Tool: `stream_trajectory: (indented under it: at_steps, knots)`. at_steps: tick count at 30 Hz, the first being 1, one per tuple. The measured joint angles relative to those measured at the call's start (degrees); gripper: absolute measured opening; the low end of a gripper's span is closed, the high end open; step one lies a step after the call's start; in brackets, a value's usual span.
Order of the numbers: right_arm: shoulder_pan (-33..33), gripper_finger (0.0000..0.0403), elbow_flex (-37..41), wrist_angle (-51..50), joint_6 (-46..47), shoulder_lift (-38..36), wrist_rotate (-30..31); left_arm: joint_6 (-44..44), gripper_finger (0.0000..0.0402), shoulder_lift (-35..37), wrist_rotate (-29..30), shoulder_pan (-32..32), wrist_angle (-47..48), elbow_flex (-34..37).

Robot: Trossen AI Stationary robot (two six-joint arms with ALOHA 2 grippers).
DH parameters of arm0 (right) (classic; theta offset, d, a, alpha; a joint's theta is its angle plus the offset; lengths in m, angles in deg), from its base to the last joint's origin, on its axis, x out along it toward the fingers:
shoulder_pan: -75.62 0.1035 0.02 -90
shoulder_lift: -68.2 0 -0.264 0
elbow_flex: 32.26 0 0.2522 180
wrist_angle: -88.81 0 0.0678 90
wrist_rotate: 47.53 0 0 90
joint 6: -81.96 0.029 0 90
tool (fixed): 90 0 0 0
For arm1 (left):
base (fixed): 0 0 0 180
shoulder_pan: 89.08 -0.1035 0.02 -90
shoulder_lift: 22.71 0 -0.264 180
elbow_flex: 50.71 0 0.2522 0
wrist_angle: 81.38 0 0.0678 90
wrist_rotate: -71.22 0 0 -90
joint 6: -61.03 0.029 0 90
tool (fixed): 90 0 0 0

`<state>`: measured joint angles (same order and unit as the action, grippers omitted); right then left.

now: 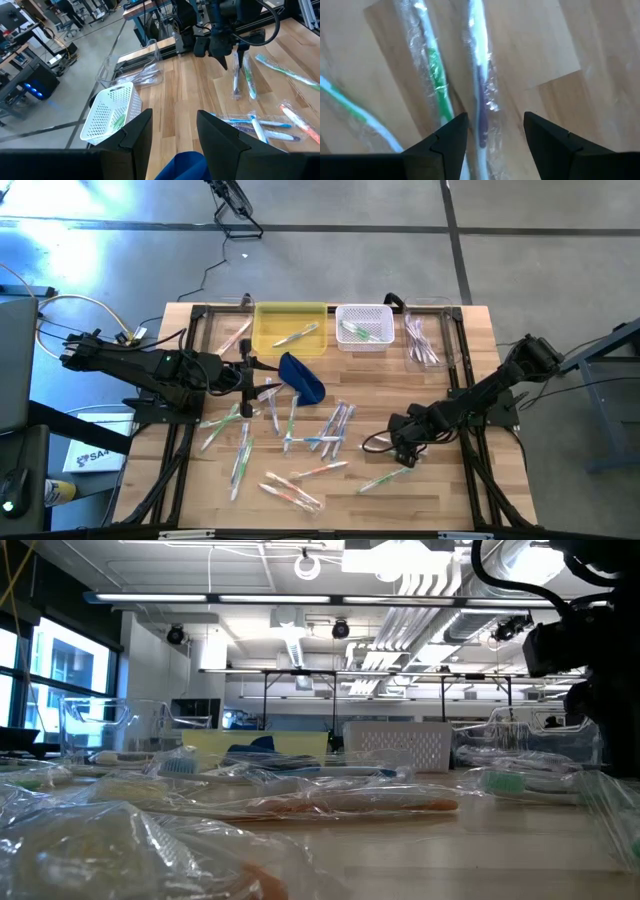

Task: Pick & Place Toothbrushes
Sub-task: Put the violet toothbrush into the right transparent bin

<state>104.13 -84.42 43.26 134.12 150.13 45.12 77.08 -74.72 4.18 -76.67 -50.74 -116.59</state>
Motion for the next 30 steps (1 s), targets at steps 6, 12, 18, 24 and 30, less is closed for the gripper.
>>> stream_trajectory:
  at_steps: [6, 12, 18, 24, 30]
  knots:
    - [0.0, 0.0188, 0.0, 0.3, -1.2, 0.0, 0.3, 0.1, 0.0149, 0.0, 0.0, 0.0, 0.0, 0.0]
    - [0.0, 0.0188, 0.0, 0.6, -1.2, 0.0, 1.0, 0.1, 0.0149, 0.0, 0.0, 0.0, 0.0, 0.0]
    - [0.0, 0.0188, 0.0, 0.5, -1.0, 0.0, 0.7, 0.1, 0.0149, 0.0, 0.0, 0.0, 0.0, 0.0]
    - [0.0, 0.0188, 0.0, 0.5, -0.8, 0.0, 0.4, 0.1, 0.0149, 0.0, 0.0, 0.0, 0.0, 0.0]
    - [0.0, 0.0179, 0.0, 0.4, -0.8, 0.7, 1.2, 0.1, 0.0149, 0.0, 0.0, 0.0, 0.0, 0.0]
